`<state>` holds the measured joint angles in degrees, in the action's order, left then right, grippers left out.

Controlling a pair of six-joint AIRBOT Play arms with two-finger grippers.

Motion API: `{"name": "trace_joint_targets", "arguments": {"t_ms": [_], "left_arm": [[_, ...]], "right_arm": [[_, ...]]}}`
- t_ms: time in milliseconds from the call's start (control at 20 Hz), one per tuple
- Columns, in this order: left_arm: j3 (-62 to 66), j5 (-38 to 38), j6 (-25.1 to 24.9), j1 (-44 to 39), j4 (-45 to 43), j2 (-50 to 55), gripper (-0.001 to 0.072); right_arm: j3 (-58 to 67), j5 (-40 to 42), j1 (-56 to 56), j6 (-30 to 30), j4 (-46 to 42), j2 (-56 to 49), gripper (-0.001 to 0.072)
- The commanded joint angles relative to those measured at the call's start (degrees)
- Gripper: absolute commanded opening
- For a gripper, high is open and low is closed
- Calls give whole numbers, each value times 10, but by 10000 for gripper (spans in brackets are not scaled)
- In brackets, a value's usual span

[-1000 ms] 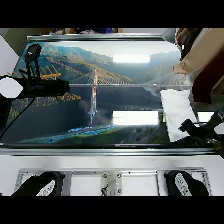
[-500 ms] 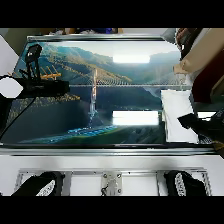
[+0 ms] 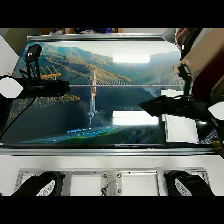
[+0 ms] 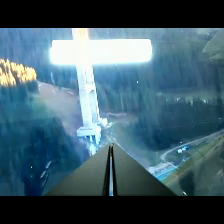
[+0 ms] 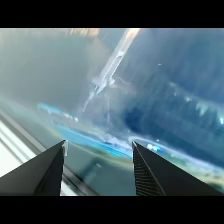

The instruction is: Fold the clothes and pants, and hang the long-sleeved shirts on hangers.

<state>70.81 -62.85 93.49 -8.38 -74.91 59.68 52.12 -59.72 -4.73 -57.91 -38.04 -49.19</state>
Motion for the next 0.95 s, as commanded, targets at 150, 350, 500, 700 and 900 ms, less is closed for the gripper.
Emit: {"name": "trace_joint_targets", "arguments": {"t_ms": [150,350,500,700,900], "left_arm": [[0,0,0,0,-1,0,5],[0,1,0,0,-1,0,5],[0,1,0,0,-1,0,5],[0,1,0,0,-1,0,5],[0,1,0,0,-1,0,5]], "right_arm": [[53,-4,-58,27,-101,-54,4],[53,-34,-58,26,-99,-54,16],[53,-35,-58,26,-98,-54,15],[53,-35,-58,26,-98,-55,15],[53,-35,-58,26,-98,-55,15]]}}
